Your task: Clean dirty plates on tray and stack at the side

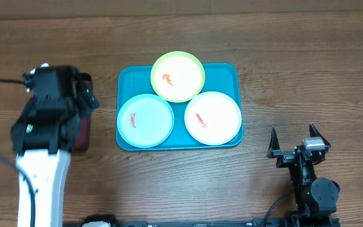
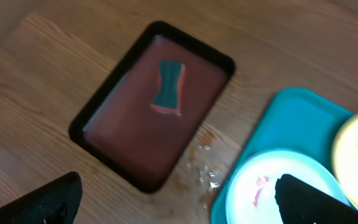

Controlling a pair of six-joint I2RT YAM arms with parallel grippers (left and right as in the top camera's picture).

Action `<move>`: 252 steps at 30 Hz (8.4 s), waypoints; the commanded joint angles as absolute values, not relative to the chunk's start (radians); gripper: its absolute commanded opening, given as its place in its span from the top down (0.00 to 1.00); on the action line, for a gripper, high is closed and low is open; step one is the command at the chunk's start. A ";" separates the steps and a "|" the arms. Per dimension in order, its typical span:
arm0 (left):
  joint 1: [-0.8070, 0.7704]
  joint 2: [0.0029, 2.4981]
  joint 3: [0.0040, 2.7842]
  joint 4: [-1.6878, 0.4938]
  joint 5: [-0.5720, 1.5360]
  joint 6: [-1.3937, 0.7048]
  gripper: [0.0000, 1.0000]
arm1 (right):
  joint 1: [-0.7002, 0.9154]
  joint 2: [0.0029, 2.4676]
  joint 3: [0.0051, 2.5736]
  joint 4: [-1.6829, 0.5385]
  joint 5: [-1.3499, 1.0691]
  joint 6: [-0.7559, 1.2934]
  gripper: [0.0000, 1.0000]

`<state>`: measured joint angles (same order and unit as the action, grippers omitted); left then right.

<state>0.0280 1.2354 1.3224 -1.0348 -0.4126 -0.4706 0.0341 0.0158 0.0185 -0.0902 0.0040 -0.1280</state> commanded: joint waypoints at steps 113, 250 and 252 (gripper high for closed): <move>0.394 2.164 1.510 -0.655 -0.145 -0.186 0.21 | 0.031 0.014 0.008 -0.084 0.006 -0.128 0.00; 0.393 2.154 1.535 -0.939 -0.063 -0.233 0.62 | 0.031 0.014 0.008 -0.084 0.006 -0.128 0.00; 0.393 2.151 1.536 -0.942 -0.100 -0.233 0.76 | 0.031 0.014 0.008 -0.084 0.006 -0.128 0.00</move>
